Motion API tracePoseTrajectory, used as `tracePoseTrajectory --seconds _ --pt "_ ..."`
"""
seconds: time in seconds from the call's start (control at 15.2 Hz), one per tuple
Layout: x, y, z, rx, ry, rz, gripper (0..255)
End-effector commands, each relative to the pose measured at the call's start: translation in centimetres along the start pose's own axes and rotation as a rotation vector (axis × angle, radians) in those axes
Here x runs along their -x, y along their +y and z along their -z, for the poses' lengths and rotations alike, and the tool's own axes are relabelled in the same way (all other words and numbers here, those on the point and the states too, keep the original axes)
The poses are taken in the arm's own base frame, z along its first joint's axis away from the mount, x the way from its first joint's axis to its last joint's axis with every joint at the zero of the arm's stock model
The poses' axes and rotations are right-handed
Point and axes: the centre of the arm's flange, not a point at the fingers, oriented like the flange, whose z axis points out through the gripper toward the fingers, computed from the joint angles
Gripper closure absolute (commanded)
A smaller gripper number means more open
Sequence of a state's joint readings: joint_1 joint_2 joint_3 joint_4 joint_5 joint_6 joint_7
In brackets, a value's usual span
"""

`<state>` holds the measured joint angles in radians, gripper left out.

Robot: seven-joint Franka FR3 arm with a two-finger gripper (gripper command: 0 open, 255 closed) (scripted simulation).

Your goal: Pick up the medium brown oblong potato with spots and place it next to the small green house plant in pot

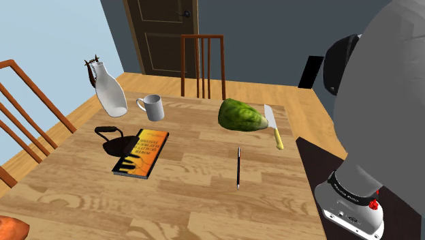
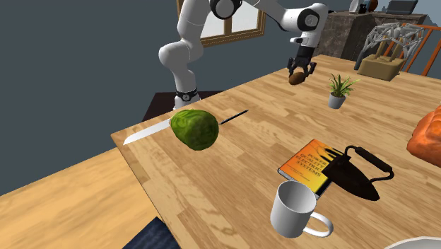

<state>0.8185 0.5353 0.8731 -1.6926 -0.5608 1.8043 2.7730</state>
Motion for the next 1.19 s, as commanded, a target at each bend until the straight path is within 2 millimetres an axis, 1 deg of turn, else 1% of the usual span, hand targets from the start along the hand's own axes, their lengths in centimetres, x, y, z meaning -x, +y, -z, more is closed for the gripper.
tracePoseTrajectory --seconds 0.0,0.13,0.59,0.66,0.99,1.12 --pt "0.2 -0.1 -1.1 0.000 0.000 0.000 255" --pt "0.4 0.0 -2.0 0.000 0.000 0.000 255" --pt "0.4 0.0 -2.0 0.000 0.000 0.000 255" --pt "0.4 0.0 -2.0 0.000 0.000 0.000 0" --pt "0.4 0.0 -2.0 0.000 0.000 0.000 0" --pt "0.4 0.0 0.7 0.000 0.000 0.000 0"
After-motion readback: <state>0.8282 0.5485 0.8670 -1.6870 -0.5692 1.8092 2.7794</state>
